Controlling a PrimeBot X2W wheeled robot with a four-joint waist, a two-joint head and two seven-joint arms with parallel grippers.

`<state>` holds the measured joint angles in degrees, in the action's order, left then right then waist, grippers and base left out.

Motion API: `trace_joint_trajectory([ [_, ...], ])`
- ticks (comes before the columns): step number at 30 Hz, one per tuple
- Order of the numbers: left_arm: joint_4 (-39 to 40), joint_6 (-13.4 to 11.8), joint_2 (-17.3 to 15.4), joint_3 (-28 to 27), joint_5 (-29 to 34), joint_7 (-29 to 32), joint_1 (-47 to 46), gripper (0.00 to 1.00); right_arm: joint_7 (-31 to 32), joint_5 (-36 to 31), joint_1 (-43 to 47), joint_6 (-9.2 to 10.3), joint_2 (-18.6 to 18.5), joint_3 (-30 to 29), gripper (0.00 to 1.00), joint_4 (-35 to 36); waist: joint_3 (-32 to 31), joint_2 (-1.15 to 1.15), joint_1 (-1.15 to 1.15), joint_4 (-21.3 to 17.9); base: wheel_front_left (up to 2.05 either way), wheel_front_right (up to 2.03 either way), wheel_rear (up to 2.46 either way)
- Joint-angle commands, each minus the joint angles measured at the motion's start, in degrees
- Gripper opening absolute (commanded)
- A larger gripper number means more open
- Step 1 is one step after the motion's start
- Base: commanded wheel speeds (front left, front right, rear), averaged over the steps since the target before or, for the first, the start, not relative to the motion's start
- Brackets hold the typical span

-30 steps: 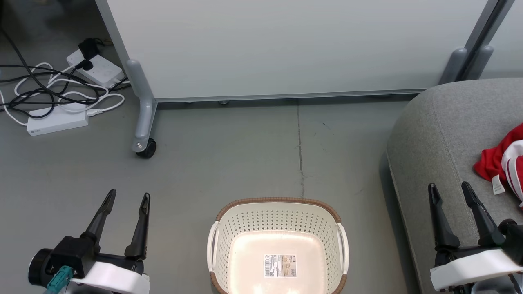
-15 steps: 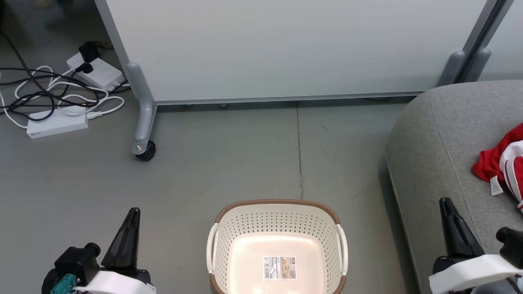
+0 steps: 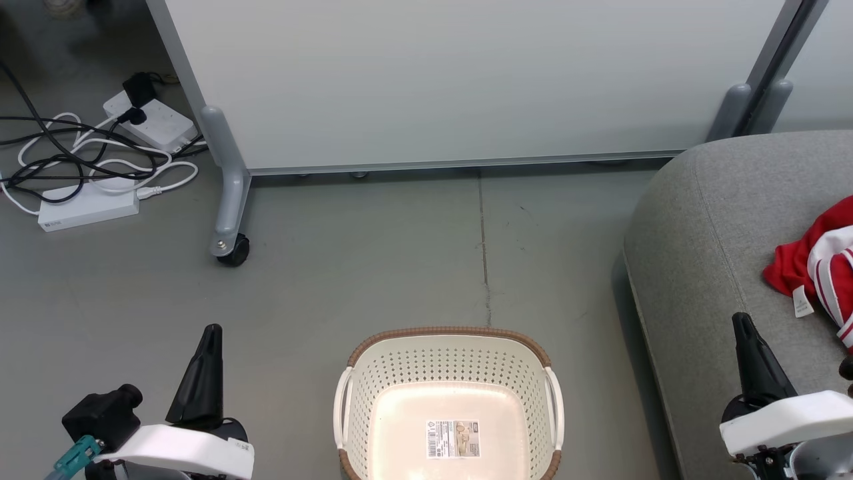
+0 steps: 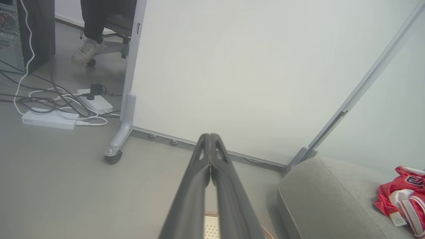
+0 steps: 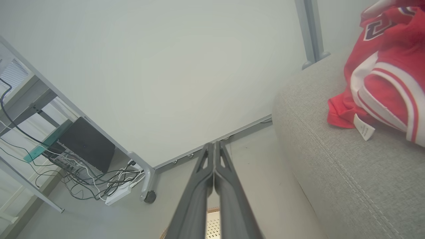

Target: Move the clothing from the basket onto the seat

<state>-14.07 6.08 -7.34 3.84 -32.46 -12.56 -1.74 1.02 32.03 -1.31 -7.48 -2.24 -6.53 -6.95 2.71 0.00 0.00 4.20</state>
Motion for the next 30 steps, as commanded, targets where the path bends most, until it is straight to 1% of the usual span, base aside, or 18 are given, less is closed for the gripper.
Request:
trace_joint_trajectory([
  [1, 0.40, 0.41, -0.25, -0.12, -2.15, 0.17, -1.99, 0.00, 0.50, 2.08, -1.90, 0.00, -0.67, -0.52, 0.00, 0.07, -0.03, 0.00, 0.00, -0.05, 0.00, 0.00, 0.00],
  [2, 0.23, 0.42, -0.12, -0.09, -3.98, 0.34, -2.31, 0.00, 1.01, 3.79, -2.36, 0.00, -0.73, -0.85, 0.00, -0.51, -0.07, 0.00, 0.00, -0.13, 0.00, 0.00, 0.00],
  [12, -0.60, 0.57, 0.54, 0.05, -12.49, 1.17, -3.67, 0.00, 3.40, 11.71, -4.51, -0.01, -1.01, -2.35, 0.00, -3.22, -0.28, 0.00, 0.00, -0.53, 0.00, 0.00, 0.00],
  [30, -1.93, 0.87, 1.57, 0.27, -25.66, 2.42, -5.76, 0.00, 7.14, 24.01, -7.85, -0.03, -1.44, -4.71, 0.00, -7.47, -0.65, 0.00, 0.00, -1.24, 0.00, 0.00, 0.00],
])
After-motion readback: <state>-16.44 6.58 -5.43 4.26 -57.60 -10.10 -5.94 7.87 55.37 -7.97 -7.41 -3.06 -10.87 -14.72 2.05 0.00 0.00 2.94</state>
